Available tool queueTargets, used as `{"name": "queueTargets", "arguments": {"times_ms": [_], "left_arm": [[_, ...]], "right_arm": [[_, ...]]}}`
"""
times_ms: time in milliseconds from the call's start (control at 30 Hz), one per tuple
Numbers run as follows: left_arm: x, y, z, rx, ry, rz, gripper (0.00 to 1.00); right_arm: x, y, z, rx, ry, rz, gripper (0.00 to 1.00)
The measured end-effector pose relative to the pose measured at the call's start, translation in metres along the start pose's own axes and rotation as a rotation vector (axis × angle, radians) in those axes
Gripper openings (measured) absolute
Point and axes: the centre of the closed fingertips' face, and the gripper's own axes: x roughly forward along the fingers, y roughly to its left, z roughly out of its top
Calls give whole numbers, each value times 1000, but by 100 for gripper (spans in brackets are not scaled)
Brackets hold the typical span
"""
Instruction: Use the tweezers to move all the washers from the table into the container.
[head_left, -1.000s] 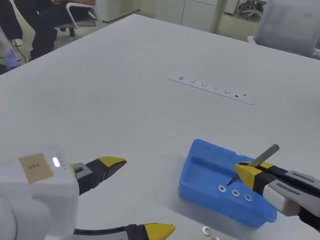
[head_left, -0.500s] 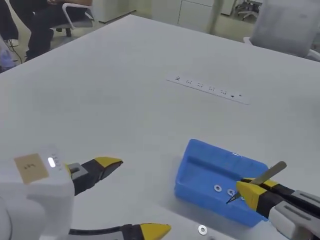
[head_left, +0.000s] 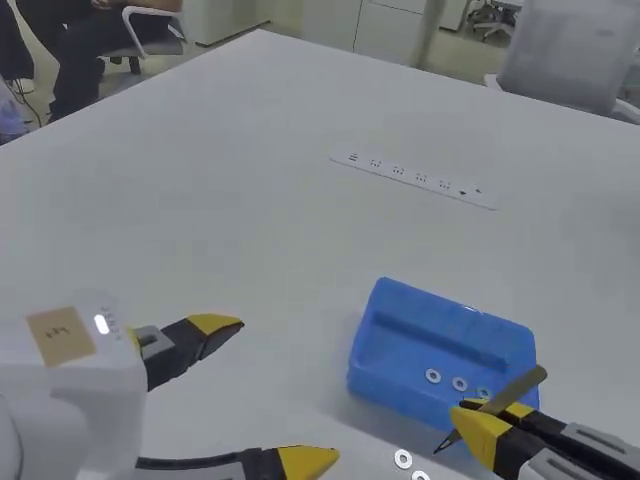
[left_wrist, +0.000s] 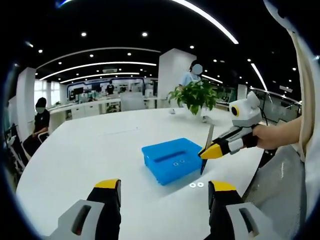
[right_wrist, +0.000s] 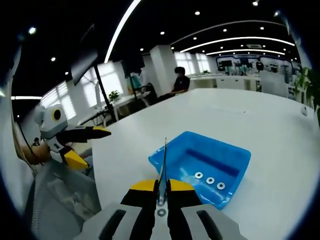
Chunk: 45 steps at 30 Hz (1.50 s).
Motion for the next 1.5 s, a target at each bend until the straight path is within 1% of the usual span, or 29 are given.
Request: {"name": "queueTargets", "arguments": {"times_ms": [333, 633, 900, 1133, 1233, 1267, 1367, 1400, 1433, 1500], "left_arm": [[1, 0, 0, 2, 6, -1, 71], [1, -2, -1, 6, 11, -8, 71], [1, -3, -2, 7, 14, -10, 71], [0, -3, -2, 7, 14, -9, 71], [0, -2, -2, 6, 11, -8, 71], [0, -2, -2, 4, 12, -8, 71], [-1, -2, -2, 6, 10, -8, 71], [-1, -2, -2, 6, 8, -9, 71], [-1, -1, -2, 6, 10, -8, 71], [-1, -1, -2, 7, 10, -7, 71]], "right_arm": [[6, 3, -17, 23, 41, 23, 4], [9, 4, -24, 29, 57, 29, 4], [13, 5, -30, 19, 75, 37, 4], [15, 7, -30, -5, 76, 36, 4], [14, 8, -29, -36, 75, 22, 4], [13, 8, -27, -44, 63, 15, 4], [15, 9, -31, -25, 73, 31, 4], [15, 10, -29, -11, 48, 31, 4], [15, 10, -31, -16, 58, 31, 4], [14, 11, -31, -52, 53, 23, 4]]}}
